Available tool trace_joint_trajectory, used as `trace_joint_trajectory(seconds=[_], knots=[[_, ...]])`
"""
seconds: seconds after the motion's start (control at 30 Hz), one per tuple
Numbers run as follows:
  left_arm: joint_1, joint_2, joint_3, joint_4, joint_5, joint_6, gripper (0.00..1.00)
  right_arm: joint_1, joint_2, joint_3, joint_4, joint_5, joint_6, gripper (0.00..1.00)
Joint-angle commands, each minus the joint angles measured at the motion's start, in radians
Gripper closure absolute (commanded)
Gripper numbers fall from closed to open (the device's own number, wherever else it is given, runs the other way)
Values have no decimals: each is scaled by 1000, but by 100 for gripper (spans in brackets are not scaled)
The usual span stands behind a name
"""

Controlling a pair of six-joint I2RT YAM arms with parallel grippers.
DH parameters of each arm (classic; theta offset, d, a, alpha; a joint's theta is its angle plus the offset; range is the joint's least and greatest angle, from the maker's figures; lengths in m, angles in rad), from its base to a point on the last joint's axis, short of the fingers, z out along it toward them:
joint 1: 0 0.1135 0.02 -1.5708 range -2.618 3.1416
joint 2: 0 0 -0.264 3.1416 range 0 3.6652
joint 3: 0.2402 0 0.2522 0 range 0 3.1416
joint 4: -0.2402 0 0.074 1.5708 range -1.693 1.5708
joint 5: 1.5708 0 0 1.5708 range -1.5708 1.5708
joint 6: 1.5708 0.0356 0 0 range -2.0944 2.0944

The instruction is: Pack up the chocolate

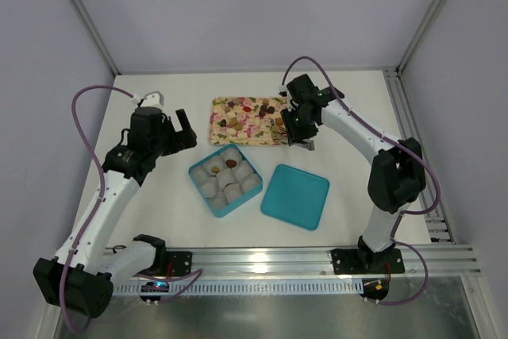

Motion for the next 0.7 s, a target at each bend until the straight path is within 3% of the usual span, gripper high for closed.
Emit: trace_joint_trajectory(seconds=[0.0,0.67], knots=[[-1,-6,-7,21,-7,14,0,-4,-33,67,7,1,14,66],[-1,-6,-7,20,-7,16,0,-3,-76,107,15,-48,51,67]])
